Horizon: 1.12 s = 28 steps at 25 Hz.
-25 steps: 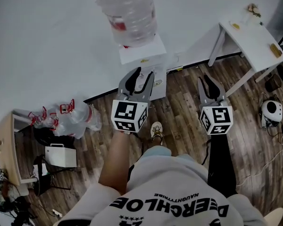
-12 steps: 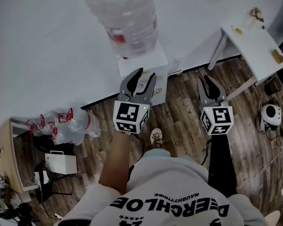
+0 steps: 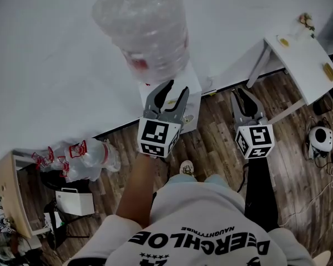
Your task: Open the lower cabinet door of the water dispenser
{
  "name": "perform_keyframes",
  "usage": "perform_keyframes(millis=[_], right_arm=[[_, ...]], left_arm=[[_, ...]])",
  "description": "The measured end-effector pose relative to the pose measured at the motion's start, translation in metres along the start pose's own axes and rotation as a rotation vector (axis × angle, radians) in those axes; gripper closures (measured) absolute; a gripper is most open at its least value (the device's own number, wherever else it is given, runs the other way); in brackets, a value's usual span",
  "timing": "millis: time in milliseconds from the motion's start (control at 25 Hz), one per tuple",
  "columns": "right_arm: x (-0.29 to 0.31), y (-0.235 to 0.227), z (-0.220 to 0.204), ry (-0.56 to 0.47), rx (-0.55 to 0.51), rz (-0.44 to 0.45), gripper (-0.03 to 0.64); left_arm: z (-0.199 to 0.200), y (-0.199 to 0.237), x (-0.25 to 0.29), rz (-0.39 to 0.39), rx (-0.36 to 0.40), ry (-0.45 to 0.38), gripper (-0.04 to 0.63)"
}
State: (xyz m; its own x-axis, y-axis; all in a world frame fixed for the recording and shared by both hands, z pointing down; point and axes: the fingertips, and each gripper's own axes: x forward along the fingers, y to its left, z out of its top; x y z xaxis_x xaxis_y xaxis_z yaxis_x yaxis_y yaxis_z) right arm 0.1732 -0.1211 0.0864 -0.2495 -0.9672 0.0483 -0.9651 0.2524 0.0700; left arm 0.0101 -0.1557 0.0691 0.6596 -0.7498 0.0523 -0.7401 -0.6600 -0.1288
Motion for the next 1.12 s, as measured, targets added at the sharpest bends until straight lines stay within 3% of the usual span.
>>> perform_keyframes(millis=[520,1120], right_arm=[[0.057,-0.017,-0.008,0.025,0.018,-0.022,0.548],[0.099,-0.022,-0.021,0.061,0.022,-0.036,0.549]], left_arm=[[-0.001,0.007,0.057,-0.12,0.025,0.003,0.414],[-0.028,0.017,0.087,-0.182,0.015,0.045,0.414]])
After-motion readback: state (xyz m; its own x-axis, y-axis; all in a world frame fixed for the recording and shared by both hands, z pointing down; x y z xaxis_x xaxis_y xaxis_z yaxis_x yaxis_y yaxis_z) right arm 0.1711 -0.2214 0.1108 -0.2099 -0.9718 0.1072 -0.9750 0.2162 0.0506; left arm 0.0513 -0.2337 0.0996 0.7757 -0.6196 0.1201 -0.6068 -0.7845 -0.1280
